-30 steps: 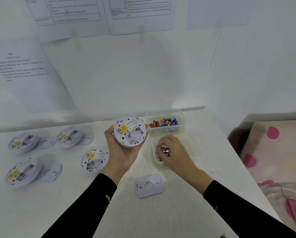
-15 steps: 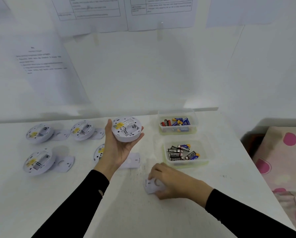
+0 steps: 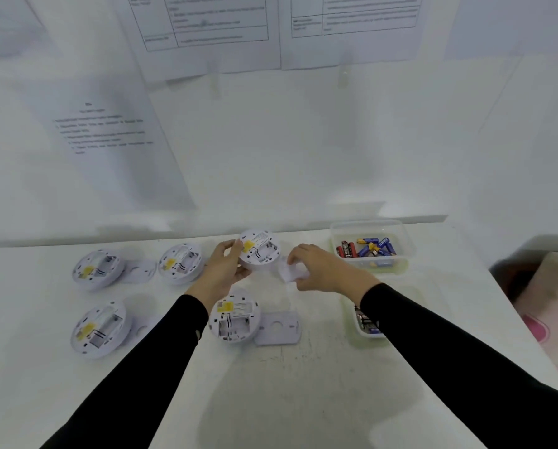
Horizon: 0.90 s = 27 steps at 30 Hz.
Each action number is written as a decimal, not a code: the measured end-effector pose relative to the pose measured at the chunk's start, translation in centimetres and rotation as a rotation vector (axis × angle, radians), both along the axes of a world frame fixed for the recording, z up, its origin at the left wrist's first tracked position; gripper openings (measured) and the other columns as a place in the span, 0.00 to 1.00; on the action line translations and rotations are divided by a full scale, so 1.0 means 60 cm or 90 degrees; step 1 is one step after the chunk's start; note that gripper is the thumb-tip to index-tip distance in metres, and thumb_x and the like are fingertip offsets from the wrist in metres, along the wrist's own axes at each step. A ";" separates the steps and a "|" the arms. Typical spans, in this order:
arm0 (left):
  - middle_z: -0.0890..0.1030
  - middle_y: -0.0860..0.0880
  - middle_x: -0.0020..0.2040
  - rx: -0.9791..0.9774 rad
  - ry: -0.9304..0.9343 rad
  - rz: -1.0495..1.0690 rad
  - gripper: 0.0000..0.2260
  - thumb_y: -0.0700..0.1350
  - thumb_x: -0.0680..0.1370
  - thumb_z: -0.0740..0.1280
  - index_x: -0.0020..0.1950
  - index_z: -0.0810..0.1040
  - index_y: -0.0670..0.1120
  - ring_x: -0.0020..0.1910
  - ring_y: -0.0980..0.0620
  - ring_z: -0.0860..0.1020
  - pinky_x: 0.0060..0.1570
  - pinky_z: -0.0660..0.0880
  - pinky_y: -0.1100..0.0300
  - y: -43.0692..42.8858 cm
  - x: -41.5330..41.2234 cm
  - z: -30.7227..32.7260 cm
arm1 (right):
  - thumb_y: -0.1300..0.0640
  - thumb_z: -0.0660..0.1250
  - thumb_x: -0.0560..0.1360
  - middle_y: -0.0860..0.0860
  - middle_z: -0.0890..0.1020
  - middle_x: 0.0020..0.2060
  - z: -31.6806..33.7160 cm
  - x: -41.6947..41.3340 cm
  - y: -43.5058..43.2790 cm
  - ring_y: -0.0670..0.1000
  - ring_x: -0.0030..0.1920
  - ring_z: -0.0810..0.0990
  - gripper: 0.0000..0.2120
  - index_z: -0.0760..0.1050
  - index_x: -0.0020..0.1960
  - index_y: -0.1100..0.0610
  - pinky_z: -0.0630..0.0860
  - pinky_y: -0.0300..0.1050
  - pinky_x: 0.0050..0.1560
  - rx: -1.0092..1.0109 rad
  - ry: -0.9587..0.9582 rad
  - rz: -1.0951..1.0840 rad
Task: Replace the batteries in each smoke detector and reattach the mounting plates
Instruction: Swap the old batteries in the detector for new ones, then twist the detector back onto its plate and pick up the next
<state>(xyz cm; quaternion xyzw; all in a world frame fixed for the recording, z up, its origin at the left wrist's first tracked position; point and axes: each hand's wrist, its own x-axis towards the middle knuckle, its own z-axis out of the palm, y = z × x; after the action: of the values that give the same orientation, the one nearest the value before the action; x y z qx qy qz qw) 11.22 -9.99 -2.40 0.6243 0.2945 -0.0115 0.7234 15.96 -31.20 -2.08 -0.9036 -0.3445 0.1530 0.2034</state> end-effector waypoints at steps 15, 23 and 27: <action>0.80 0.39 0.53 0.137 0.048 -0.066 0.15 0.46 0.82 0.65 0.64 0.76 0.39 0.48 0.42 0.80 0.30 0.82 0.60 0.025 0.031 -0.044 | 0.59 0.67 0.73 0.52 0.75 0.59 -0.050 0.053 0.030 0.54 0.57 0.75 0.16 0.72 0.61 0.57 0.69 0.42 0.49 -0.030 0.036 -0.077; 0.80 0.45 0.51 0.207 0.054 -0.058 0.20 0.52 0.80 0.67 0.68 0.73 0.42 0.46 0.48 0.80 0.46 0.82 0.55 0.036 0.007 -0.030 | 0.60 0.65 0.76 0.51 0.72 0.64 -0.040 0.005 0.018 0.52 0.62 0.72 0.17 0.70 0.64 0.56 0.72 0.46 0.59 0.046 0.009 -0.126; 0.75 0.52 0.62 0.400 0.011 -0.208 0.26 0.60 0.75 0.70 0.70 0.71 0.51 0.60 0.53 0.74 0.47 0.74 0.62 0.040 -0.066 -0.005 | 0.55 0.68 0.76 0.49 0.71 0.66 -0.046 -0.064 0.015 0.49 0.66 0.69 0.17 0.71 0.64 0.54 0.66 0.43 0.66 0.068 0.046 -0.034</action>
<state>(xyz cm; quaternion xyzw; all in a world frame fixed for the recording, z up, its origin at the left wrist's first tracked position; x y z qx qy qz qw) 7.25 -7.58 -2.71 0.8550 0.1858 -0.0414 0.4824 12.13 -30.30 -4.82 -0.8942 -0.3204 0.1617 0.2676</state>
